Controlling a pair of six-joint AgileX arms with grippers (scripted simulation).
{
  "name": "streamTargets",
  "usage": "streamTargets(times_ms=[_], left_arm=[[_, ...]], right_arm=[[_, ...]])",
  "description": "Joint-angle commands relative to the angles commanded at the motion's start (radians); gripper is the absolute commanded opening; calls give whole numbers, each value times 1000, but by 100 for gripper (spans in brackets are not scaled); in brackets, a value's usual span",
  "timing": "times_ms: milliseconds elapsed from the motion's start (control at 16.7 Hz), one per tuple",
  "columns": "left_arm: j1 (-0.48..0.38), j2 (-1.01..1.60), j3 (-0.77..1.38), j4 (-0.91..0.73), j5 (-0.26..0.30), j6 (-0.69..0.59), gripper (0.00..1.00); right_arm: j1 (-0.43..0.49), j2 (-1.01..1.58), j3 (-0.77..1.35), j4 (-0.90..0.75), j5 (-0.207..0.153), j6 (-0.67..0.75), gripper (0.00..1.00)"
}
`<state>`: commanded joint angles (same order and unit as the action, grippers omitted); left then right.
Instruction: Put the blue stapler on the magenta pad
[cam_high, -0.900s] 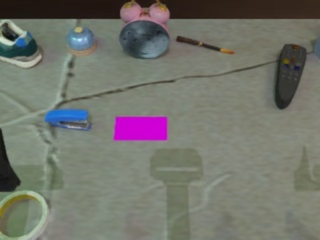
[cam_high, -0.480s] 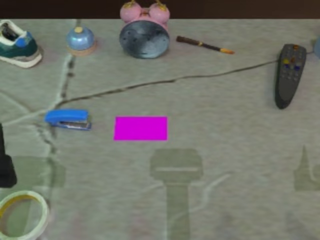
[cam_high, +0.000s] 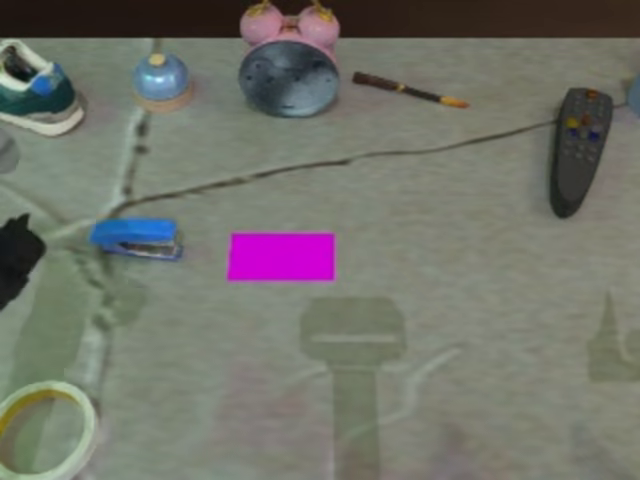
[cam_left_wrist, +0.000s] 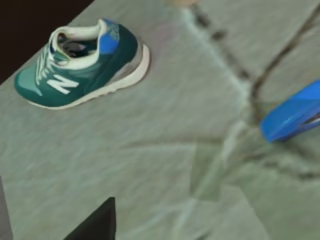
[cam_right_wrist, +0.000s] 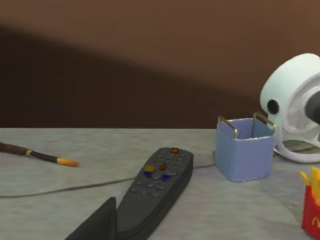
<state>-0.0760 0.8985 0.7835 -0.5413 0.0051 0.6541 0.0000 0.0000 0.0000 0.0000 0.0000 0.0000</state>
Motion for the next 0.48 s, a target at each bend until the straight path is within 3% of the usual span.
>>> streamTargets(times_ms=[480], left_arm=[[-64,819,650,-472,1,553,100]], right_arm=[[0,0,0,0,0,0,100]])
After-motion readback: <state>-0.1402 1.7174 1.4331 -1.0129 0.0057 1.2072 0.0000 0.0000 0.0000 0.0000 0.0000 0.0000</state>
